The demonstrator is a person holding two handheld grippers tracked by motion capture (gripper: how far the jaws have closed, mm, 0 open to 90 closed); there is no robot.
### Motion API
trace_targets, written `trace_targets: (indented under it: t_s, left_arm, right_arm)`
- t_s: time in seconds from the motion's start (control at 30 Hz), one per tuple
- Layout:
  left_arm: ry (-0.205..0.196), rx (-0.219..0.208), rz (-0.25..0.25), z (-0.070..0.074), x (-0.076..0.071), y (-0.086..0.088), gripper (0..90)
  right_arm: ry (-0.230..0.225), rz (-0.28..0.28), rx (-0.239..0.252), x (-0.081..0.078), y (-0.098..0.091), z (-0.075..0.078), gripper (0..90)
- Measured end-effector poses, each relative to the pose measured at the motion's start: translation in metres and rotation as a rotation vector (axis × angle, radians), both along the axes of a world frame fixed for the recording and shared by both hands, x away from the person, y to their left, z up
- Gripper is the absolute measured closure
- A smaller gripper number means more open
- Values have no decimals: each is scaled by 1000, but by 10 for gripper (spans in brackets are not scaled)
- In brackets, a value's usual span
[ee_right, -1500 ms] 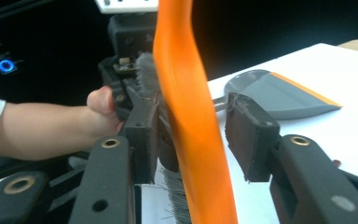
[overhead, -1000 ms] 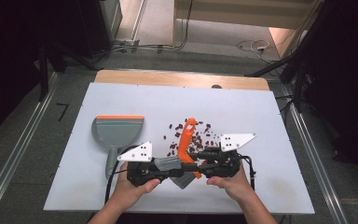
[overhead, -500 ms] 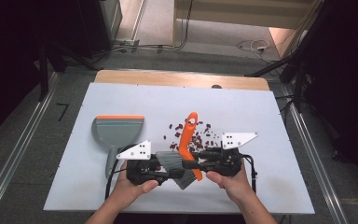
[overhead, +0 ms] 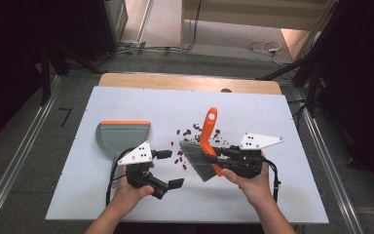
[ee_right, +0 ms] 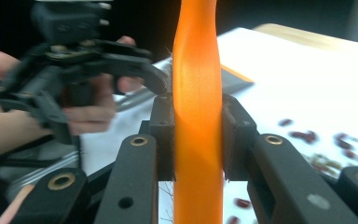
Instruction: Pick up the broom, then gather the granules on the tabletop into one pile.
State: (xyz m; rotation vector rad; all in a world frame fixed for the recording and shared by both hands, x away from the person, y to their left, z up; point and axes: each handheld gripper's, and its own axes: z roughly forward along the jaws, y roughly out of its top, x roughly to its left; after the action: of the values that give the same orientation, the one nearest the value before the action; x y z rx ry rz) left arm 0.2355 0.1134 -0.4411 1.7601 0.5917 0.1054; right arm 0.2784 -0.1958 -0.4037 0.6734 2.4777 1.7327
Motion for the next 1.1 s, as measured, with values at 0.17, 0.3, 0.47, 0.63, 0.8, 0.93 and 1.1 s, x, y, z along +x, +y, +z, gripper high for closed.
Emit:
trace_targets:
  t_s: [0.17, 0.3, 0.47, 0.63, 0.8, 0.93, 1.1]
  left_arm:
    - [-14, -10, 32, 1, 0, 8, 0]
    - [-16, -5, 52, 2, 0, 14, 0]
    - [-19, 2, 76, 4, -2, 20, 0]
    - [-24, 22, 116, 3, -6, 33, 0]
    - [-27, 39, 149, 2, -11, 46, 0]
    - [-28, 49, 170, -1, -15, 55, 0]
    - [-35, 75, 178, -5, -23, 61, 0]
  right_arm:
    - [-15, -100, -45, 4, -10, 0, 691]
    - [-21, -128, -68, 6, -13, 0, 691]
    - [-23, -174, -93, 9, -19, 1, 691]
    - [-54, -248, -168, 16, -27, 9, 691]
    - [-56, -323, -227, 34, -36, 10, 691]
    - [-63, -353, -288, 46, -37, 12, 690]
    - [-66, -398, -386, 71, -37, 12, 690]
